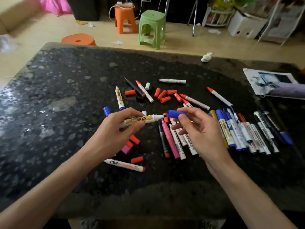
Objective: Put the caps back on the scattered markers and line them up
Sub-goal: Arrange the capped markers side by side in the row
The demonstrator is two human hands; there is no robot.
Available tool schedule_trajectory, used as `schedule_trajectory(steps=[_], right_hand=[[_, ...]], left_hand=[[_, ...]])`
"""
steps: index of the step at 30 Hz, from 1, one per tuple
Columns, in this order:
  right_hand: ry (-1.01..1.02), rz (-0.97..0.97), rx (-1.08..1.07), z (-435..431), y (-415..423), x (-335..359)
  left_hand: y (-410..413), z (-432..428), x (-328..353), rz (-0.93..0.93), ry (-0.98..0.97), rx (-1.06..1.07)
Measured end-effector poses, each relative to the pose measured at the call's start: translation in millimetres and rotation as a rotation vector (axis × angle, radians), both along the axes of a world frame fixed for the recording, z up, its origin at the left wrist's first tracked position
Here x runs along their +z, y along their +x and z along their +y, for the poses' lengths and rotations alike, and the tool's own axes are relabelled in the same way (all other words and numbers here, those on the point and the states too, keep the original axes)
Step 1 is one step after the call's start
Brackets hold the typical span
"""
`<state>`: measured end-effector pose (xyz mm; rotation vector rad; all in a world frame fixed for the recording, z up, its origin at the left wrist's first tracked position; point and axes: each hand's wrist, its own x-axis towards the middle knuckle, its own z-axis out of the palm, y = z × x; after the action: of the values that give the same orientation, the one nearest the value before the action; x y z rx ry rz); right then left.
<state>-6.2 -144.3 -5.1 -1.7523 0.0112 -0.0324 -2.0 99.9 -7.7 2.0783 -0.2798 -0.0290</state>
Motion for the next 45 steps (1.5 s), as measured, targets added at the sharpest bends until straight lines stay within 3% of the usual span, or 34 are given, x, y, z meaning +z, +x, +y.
schedule_trajectory(steps=[25, 33, 45], right_hand=[[-0.252, -0.116, 0.251, -12.2, 3.1, 11.6], [-0.261, -0.182, 0.184, -9.5, -4.1, 3.2], [-0.260, -0.121, 0.188, -6.4, -2.8, -1.9]], left_hand=[[2.7, -9.6, 9.6, 0.000, 0.068, -0.123], [2.2, -13.2, 14.7, -0.011, 0.080, -0.111], [0.2, -13.9, 11.2, 0.043, 0.087, -0.080]])
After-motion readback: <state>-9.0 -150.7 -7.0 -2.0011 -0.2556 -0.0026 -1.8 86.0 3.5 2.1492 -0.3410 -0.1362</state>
